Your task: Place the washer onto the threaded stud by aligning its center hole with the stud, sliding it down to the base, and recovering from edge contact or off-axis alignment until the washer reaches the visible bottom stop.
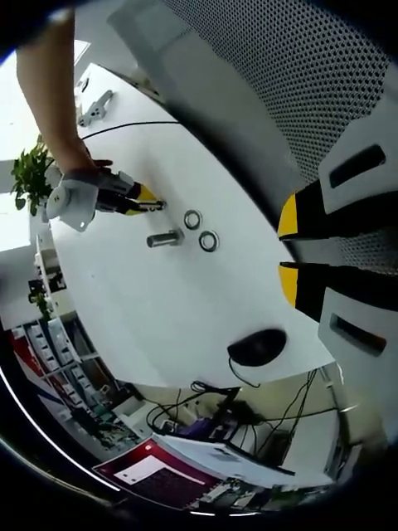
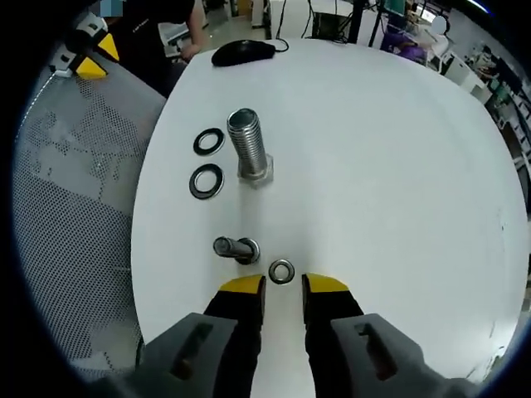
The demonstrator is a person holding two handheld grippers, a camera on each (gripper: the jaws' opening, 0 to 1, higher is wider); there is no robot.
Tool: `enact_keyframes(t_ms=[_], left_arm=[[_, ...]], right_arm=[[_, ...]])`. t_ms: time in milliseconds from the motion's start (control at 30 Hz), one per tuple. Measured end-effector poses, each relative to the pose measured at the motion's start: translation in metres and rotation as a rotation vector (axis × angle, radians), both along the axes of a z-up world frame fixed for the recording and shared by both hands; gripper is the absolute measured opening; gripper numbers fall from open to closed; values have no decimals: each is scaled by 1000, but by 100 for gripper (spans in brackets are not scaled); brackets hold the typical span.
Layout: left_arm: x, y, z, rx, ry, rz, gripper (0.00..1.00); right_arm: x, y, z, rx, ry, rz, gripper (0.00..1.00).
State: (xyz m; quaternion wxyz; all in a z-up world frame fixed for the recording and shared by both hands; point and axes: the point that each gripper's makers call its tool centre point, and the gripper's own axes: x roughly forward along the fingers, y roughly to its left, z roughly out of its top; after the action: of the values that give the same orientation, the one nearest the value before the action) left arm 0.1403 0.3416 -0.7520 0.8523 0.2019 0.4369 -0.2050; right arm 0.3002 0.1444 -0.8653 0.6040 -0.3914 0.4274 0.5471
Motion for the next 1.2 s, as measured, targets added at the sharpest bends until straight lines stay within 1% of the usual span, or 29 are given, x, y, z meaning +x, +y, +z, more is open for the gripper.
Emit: enact_keyframes(t_ms=[100,167,267,467,600,700,833,867,967,1000,1067,1200], left_arm=[[0,0,-1,1,3,-2,8],[0,0,0,-1,-3,0,8],[-1,0,-1,3,3,-2,8],[0,1,-1,4,3,-1,8],[-1,1,-1,7,6,-3,8],[-1,1,-1,8,8,-2,8],[-1,1,-2,9,15,-2,8],[-1,1,-2,8,15,0,8],[-1,1,-2,1,14,9,8],[-1,1,-2,1,18,4,8],[-1,1,-3,-1,21,5,8],[0,1,-2,-3,18,7,8]], right_arm=[[0,1,-2,-25,-15,50,20],[1,1,-2,-33,-15,54,19],[2,2,-4,-46,-14,67,18],[-1,4,-3,-112,-1,79,18],[-2,3,-3,-157,9,105,18],[-5,4,-1,-173,16,103,18],[-1,3,-3,-194,27,124,17],[4,2,-4,-200,23,139,15],[3,3,-3,-203,51,126,15],[6,3,-5,-203,54,127,15],[4,2,-5,-204,58,127,15],[6,3,-6,-219,61,150,15]])
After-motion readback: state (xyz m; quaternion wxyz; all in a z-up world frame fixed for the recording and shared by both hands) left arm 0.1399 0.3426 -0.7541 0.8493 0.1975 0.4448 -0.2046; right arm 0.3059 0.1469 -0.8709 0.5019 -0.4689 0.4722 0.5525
